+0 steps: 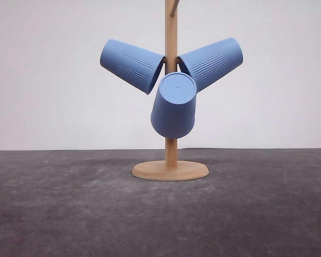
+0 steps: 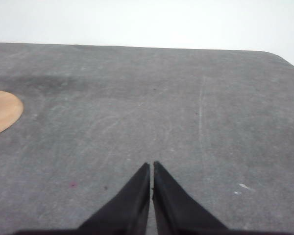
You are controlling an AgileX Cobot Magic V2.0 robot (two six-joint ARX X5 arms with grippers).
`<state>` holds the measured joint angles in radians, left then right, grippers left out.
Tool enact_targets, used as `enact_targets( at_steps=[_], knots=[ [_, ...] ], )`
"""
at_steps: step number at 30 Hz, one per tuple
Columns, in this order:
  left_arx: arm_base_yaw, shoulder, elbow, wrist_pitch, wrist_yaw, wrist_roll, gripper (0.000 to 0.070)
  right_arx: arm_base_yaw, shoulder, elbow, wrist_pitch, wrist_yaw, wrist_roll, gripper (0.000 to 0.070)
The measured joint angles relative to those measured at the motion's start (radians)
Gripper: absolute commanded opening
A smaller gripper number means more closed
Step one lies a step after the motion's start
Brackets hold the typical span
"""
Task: Place three cups
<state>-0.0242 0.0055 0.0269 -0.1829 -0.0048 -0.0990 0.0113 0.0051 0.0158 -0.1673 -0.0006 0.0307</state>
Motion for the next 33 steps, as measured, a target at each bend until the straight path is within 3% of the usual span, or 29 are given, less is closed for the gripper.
enact_targets(
  at_steps=[33],
  knots=[
    [0.0,0.0,0.0,0.0,0.0,0.0,0.0011,-0.02,0.0,0.0,0.0,0.0,0.0,0.0008]
  ],
)
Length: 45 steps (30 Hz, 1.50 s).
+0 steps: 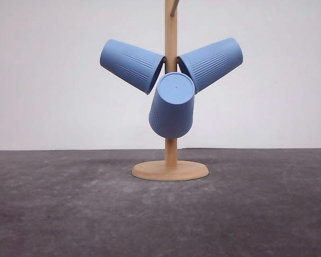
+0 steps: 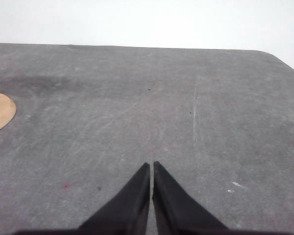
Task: Place three cups
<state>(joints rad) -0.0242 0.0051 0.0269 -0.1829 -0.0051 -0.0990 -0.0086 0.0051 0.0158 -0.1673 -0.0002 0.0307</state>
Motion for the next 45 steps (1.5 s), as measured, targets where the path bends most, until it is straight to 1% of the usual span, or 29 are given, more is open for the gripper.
enact_targets(
  at_steps=[45],
  knots=[
    [0.0,0.0,0.0,0.0,0.0,0.0,0.0011,0.0,0.0,0.0,0.0,0.0,0.0,0.0008]
  ],
)
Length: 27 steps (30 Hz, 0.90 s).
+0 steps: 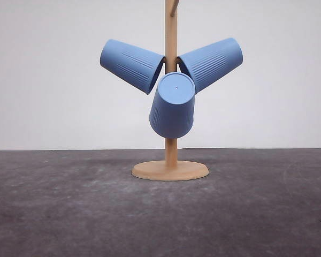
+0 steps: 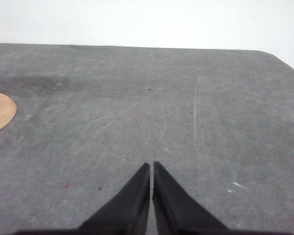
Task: Place three cups
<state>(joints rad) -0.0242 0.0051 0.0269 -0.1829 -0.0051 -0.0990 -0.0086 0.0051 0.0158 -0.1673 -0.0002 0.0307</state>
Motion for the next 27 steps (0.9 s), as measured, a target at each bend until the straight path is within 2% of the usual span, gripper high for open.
enact_targets(
  at_steps=[27],
  knots=[
    [0.0,0.0,0.0,0.0,0.0,0.0,0.0011,0.0,0.0,0.0,0.0,0.0,0.0,0.0008]
  ],
)
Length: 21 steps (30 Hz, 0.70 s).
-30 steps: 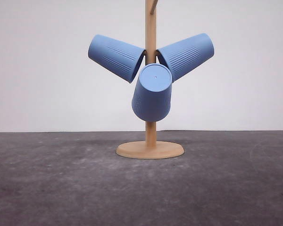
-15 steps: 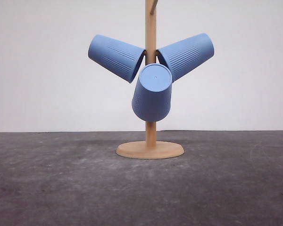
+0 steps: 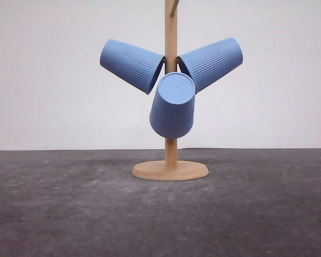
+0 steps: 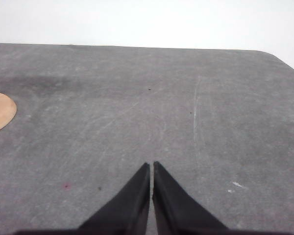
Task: Place three cups
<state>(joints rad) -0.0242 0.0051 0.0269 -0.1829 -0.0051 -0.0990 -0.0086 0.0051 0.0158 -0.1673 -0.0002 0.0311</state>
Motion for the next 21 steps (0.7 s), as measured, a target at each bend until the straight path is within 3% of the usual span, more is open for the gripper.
enact_targets(
  at_steps=[21],
  knots=[
    [0.0,0.0,0.0,0.0,0.0,0.0,0.0011,0.0,0.0,0.0,0.0,0.0,0.0,0.0008]
  ],
)
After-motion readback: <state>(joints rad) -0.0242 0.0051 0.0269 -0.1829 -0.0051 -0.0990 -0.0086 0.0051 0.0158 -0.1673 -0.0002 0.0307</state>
